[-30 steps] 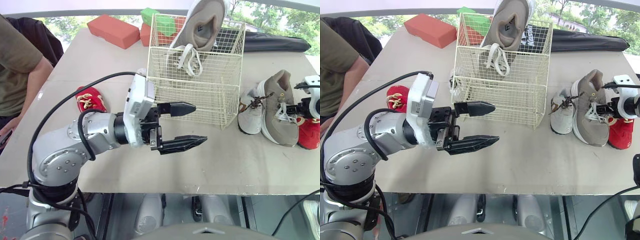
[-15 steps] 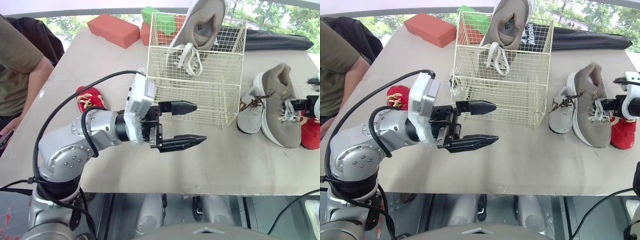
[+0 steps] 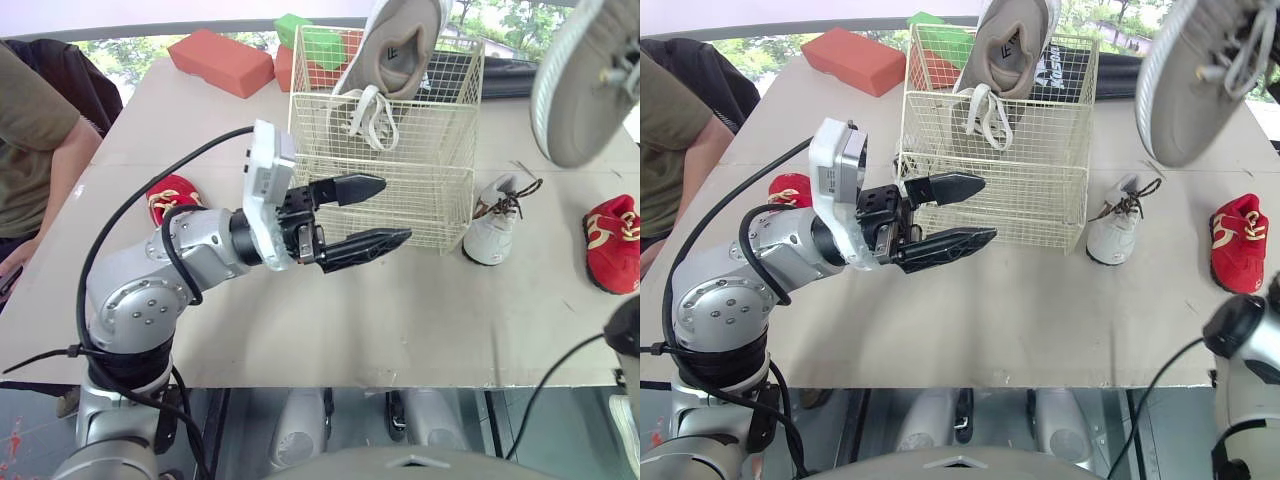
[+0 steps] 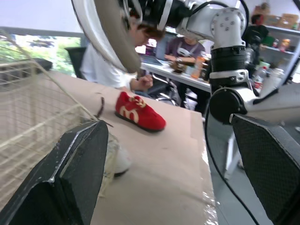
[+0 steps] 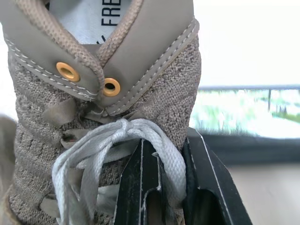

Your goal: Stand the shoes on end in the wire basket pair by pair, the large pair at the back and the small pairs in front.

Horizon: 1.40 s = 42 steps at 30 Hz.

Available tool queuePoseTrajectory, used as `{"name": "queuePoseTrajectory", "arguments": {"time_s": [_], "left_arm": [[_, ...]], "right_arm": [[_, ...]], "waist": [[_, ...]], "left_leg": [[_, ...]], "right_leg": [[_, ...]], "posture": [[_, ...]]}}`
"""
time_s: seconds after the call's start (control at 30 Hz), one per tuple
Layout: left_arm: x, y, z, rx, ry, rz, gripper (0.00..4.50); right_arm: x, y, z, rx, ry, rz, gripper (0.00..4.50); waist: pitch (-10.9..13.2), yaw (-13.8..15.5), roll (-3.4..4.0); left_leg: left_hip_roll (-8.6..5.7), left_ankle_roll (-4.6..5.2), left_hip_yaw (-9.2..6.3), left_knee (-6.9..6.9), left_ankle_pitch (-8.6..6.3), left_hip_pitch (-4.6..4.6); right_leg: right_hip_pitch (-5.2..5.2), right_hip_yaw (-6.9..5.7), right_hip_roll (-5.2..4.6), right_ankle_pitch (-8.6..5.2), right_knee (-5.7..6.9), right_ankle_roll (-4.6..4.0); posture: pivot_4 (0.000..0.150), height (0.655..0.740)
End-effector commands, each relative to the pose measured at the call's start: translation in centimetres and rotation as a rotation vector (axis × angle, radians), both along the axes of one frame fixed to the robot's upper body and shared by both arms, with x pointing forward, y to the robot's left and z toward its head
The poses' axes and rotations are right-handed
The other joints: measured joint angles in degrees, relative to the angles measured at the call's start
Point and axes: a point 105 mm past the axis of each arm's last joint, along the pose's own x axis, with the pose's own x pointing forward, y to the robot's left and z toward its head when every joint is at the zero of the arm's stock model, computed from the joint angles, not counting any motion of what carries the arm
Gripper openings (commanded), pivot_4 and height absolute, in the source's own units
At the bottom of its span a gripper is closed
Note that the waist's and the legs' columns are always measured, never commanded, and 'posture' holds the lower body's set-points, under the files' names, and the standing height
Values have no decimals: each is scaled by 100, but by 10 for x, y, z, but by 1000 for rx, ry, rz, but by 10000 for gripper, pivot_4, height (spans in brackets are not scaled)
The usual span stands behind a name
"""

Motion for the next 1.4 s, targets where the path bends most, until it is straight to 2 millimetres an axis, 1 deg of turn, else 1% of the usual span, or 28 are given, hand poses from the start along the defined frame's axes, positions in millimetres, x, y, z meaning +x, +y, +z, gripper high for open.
{"name": "queuePoseTrajectory", "arguments": {"time_s": [0.03, 0.1, 0.17, 0.27, 0.33, 0.37, 0.47, 0.57, 0.63, 0.73, 0.77, 0.83, 1.0, 1.13, 1.3, 1.4], "left_arm": [[0, 3, 17, -47, -69, 47, 45000], [2, 4, 18, -45, -84, 69, 45000], [2, 5, 21, -49, -95, 91, 45000], [1, 8, 23, -44, -107, 122, 45000], [1, 9, 22, -37, -115, 136, 45000], [1, 9, 23, -42, -115, 144, 45000], [1, 12, 22, -40, -122, 176, 45000], [1, 14, 23, -45, -129, 197, 45000], [1, 16, 23, -46, -133, 208, 45000], [2, 17, 23, -49, -137, 222, 45000], [2, 17, 23, -51, -137, 224, 45000], [3, 18, 23, -53, -143, 237, 45000], [5, 20, 23, -56, -144, 251, 45000], [5, 22, 22, -59, -142, 269, 45000], [1, 30, 18, -54, -136, 301, 45000], [0, 32, 19, -57, -139, 312, 45000]], "right_arm": [[3, 35, 39, -59, -233, -87, 362], [14, 51, 42, -104, -295, -135, 362], [25, 60, 43, -130, -340, -190, 362], [32, 70, 48, -166, -415, -253, 362], [36, 75, 49, -174, -436, -268, 362], [37, 78, 48, -166, -439, -257, 362], [40, 97, 44, -100, -441, -163, 362], [42, 116, 42, 26, -407, -41, 362], [41, 122, 42, 86, -394, 4, 362], [42, 131, 40, 93, -385, 38, 362], [43, 132, 40, 98, -381, 47, 362], [45, 136, 36, 52, -382, 36, 362], [55, 136, 26, -91, -421, -61, 362], [59, 133, 23, -74, -449, -88, 362], [52, 128, 35, 4, -519, -116, 362], [52, 128, 31, -17, -538, -152, 362]], "waist": [[0, -2, 0], [0, 4, 0], [1, 33, -2], [2, 44, -3], [3, 29, -3], [3, 24, -3], [3, -4, -2], [3, -64, -1], [4, -104, 0], [5, -110, 1], [5, -107, 1], [5, -94, 1], [5, -98, 0], [5, -103, 0], [6, -115, 0], [7, -108, 0]], "left_leg": [[0, 0, 3, -1, 0, -1], [0, -1, 3, -2, 0, -7], [-1, -2, 3, -4, 1, -12], [-3, -5, 2, -4, 3, -22], [-7, -17, 7, -4, 10, -22], [-7, -17, 5, -4, 10, -22], [-5, -15, 3, -9, 9, -17], [1, -14, 8, -15, 8, -5], [5, -14, 6, -19, 8, -2], [7, -5, 3, -24, 3, -3], [7, -5, 2, -24, 3, -5], [5, -5, 4, -25, 3, -8], [-1, -5, 7, -26, 3, -10], [-1, -5, 6, -28, 3, -7], [3, -6, 7, -30, 3, -7], [4, -12, 6, -35, 7, -10]], "right_leg": [[-6, 5, 0, 0, 2, 0], [-12, 8, 0, 0, 4, 0], [-17, 7, -2, 0, 2, 0], [-17, 1, -9, 0, -7, 0], [-18, 2, -11, 0, -9, 0], [-18, 2, -11, 0, -9, 0], [-18, 1, -9, 1, -4, 0], [-23, 12, -3, 1, 10, -1], [-24, 13, -1, 1, 15, -1], [-26, 12, 0, 1, 15, -2], [-26, 11, -1, 1, 13, -2], [-26, 4, -5, 1, 9, -2], [-26, 5, -8, 1, 3, -2], [-27, 6, -6, 1, 5, -2], [-28, 12, -7, 1, 6, -2], [-31, 19, -7, 1, 4, -2]], "posture": [[1500, 7400], [1500, 7400], [1500, 7400], [1500, 7400], [1500, 7400], [1500, 7400], [1500, 7400], [1500, 7400], [1500, 7400], [1500, 7400], [1500, 7400], [1500, 7400], [1500, 7400], [1500, 7400], [1500, 7400], [1500, 7400]]}}
